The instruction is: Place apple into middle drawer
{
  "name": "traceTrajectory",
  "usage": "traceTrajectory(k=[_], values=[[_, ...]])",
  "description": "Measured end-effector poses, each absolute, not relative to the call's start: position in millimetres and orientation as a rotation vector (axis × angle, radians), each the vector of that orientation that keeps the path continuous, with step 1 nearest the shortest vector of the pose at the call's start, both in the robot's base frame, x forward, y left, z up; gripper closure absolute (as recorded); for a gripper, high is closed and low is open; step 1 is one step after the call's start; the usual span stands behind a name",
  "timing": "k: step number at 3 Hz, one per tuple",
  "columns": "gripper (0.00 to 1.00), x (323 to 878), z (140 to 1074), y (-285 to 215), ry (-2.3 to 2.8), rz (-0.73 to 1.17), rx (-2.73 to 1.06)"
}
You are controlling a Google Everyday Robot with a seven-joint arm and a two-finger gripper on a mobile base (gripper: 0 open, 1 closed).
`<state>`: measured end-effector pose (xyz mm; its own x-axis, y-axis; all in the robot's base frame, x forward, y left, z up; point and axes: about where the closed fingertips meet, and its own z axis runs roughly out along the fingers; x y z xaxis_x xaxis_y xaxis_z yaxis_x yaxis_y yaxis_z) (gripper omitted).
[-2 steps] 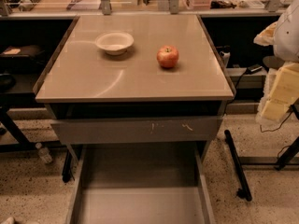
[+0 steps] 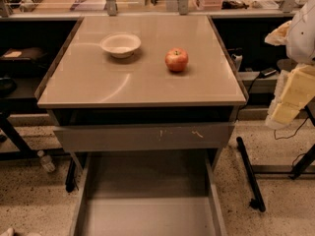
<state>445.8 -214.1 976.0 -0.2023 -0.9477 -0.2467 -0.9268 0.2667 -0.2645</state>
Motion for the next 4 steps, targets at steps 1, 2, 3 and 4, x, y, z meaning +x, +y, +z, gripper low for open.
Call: traceTrajectory(k=[1,2,3,4], values=[[0.0,470,969,-203,2.096,-0.043,-1.68],[0.0,500,965,-193,2.001,-0.028,-1.664],[0.0,545,960,-187,1.872,-0.018,-1.659],[0.0,595,945,-188,1.837,0.001,-1.636]])
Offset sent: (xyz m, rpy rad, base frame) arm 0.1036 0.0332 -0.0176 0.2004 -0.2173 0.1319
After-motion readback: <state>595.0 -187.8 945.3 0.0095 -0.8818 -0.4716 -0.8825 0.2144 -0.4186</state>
